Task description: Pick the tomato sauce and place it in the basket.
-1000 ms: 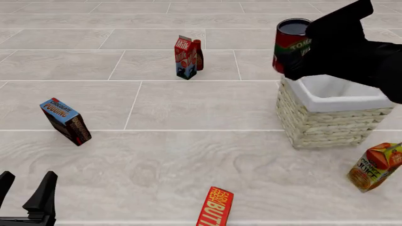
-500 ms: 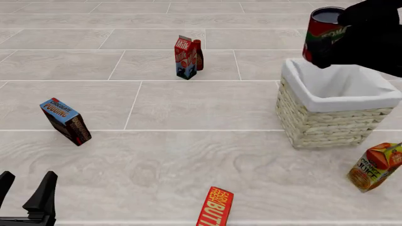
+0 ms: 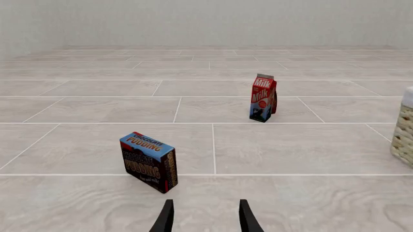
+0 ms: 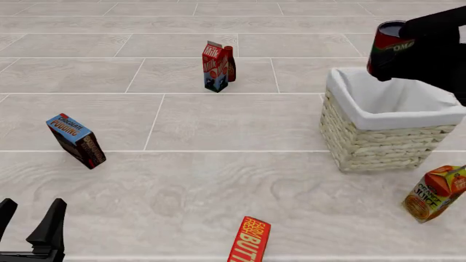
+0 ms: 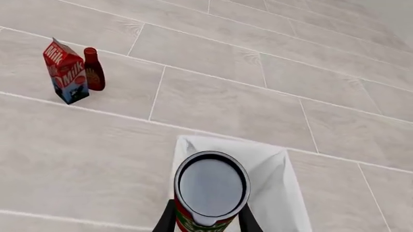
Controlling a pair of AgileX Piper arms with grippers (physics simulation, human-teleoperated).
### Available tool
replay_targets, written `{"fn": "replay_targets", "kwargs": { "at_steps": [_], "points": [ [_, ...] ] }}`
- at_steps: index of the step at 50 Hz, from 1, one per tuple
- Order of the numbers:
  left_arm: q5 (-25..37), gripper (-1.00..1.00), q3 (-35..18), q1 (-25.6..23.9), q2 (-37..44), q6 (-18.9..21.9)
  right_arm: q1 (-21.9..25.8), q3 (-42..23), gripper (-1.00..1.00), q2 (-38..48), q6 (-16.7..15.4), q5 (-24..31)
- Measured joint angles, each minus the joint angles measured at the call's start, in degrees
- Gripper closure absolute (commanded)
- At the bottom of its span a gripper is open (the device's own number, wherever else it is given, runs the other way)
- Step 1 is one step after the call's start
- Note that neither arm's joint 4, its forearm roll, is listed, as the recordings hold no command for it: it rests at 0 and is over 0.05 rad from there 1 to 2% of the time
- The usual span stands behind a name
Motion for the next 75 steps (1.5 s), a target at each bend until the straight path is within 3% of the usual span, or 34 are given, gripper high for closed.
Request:
{"fn": "replay_targets", "kwargs": {
  "at_steps": [35,75],
  "points": [
    [0.0,-1.0,0.0,0.0,0.0,0.0,-5.7,-1.1,1.0,10.0,2.2,-6.3],
    [0.0,-1.0,0.0,0.0,0.0,0.0,-9.2,-2.4,1.0,18.4,3.0,-8.9]
  ]
}}
